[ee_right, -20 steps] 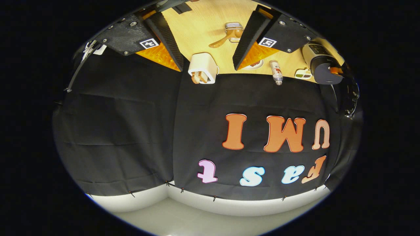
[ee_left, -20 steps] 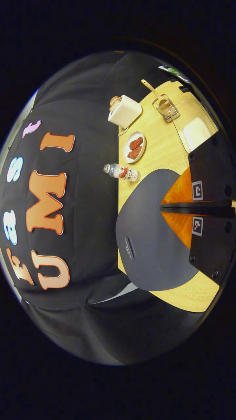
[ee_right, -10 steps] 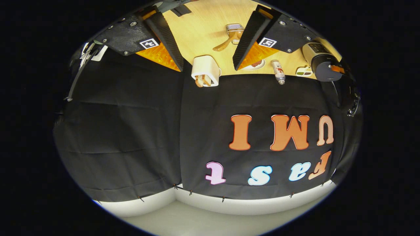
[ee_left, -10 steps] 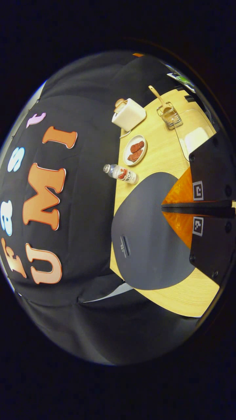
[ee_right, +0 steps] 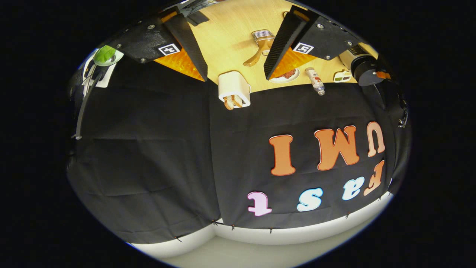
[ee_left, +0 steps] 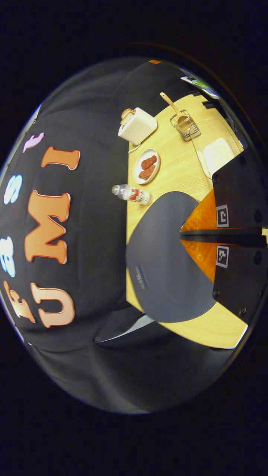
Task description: Close the left gripper, press the button to open the rice cooker; take a wooden spoon from the chopstick holder with the right hand, scoop a spoonful of rice and pour it into the rice cooker, then put the wooden spoon back into the chopstick holder.
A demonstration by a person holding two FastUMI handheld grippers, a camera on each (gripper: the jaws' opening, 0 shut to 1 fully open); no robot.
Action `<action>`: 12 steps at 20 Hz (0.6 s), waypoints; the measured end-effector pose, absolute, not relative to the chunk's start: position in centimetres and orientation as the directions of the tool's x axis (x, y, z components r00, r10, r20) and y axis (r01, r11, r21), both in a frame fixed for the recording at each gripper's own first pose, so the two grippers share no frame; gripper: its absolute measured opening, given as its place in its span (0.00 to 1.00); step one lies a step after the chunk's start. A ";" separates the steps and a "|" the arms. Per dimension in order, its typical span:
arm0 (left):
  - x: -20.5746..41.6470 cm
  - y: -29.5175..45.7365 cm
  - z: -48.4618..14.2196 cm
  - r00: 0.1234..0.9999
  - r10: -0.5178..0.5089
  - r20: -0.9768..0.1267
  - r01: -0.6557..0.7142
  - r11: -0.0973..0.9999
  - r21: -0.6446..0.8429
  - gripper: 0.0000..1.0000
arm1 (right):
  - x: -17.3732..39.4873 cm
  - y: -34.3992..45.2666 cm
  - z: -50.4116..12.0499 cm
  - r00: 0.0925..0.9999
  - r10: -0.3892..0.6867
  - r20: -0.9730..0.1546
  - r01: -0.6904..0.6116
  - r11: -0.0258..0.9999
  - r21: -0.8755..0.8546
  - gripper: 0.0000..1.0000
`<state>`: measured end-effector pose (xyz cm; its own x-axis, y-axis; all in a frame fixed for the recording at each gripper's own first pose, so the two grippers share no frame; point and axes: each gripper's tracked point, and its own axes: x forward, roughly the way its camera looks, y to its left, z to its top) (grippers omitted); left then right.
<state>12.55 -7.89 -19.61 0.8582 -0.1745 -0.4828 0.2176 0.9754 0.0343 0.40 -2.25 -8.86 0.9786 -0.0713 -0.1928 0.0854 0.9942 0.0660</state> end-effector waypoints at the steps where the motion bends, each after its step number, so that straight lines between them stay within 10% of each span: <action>1: 12.7 -7.6 -16.9 0.893 -0.160 -0.422 0.204 0.977 0.061 0.04 | 0.6 -2.2 -9.6 0.977 -0.065 -0.204 0.085 0.992 0.093 0.94; 12: 9.8 -2.9 -1.9 0.992 -0.077 -0.095 0.079 0.997 0.016 0.04 | 5.4 2.0 -19.6 0.912 0.091 -0.400 0.056 0.938 0.341 0.94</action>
